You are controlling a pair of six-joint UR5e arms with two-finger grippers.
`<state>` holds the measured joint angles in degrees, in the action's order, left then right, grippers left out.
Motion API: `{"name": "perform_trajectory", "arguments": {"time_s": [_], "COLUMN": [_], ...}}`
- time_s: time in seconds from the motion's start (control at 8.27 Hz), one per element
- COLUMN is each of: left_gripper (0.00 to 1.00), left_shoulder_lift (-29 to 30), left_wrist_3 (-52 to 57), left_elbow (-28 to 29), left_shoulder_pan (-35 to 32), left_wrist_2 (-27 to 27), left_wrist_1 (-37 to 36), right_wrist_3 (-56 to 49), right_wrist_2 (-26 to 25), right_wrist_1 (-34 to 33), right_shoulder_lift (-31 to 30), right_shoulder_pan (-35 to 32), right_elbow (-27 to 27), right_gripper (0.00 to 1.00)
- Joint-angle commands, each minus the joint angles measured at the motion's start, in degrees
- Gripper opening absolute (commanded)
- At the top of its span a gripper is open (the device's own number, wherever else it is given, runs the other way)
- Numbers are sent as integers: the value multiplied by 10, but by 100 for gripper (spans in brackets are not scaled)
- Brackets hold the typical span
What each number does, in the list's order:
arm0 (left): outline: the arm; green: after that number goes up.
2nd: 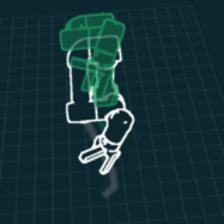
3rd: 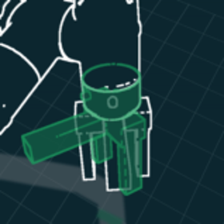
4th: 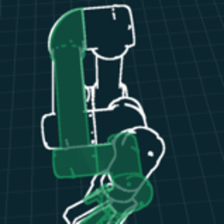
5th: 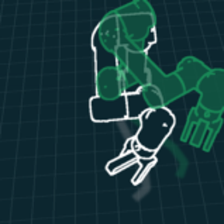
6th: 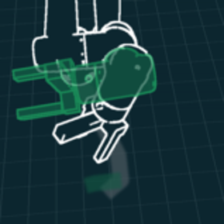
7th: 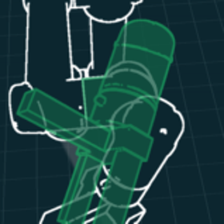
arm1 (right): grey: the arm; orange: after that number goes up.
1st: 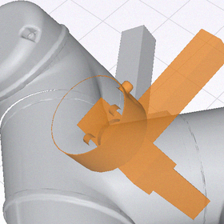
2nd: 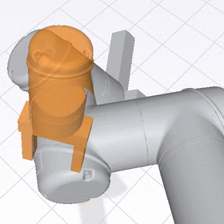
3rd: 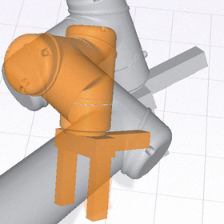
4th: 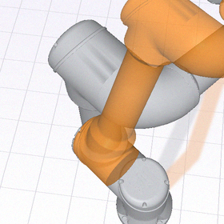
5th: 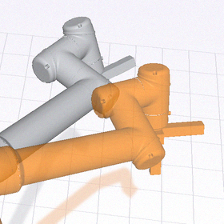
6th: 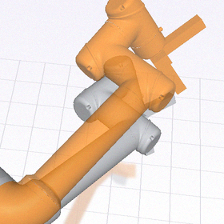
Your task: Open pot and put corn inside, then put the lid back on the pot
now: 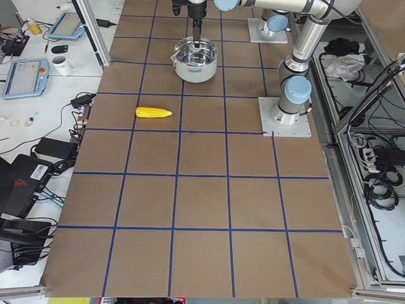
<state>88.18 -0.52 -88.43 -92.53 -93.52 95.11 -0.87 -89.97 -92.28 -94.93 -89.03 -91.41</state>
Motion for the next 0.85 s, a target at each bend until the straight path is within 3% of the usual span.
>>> {"name": "perform_trajectory", "arguments": {"time_s": [0.0,0.36,0.73], "left_gripper": [100,100,100], "left_shoulder_lift": [3,15,136], "left_wrist_3": [-13,-13,-3], "left_elbow": [14,17,60], "left_shoulder_pan": [2,4,78], "left_wrist_2": [27,31,24], "left_wrist_1": [19,17,-136], "right_wrist_3": [0,4,31], "right_wrist_2": [0,8,8], "right_wrist_1": [0,0,-36], "right_shoulder_lift": [0,1,33], "right_shoulder_pan": [0,-1,-17], "right_elbow": [0,0,1], "right_gripper": [100,100,100]}}
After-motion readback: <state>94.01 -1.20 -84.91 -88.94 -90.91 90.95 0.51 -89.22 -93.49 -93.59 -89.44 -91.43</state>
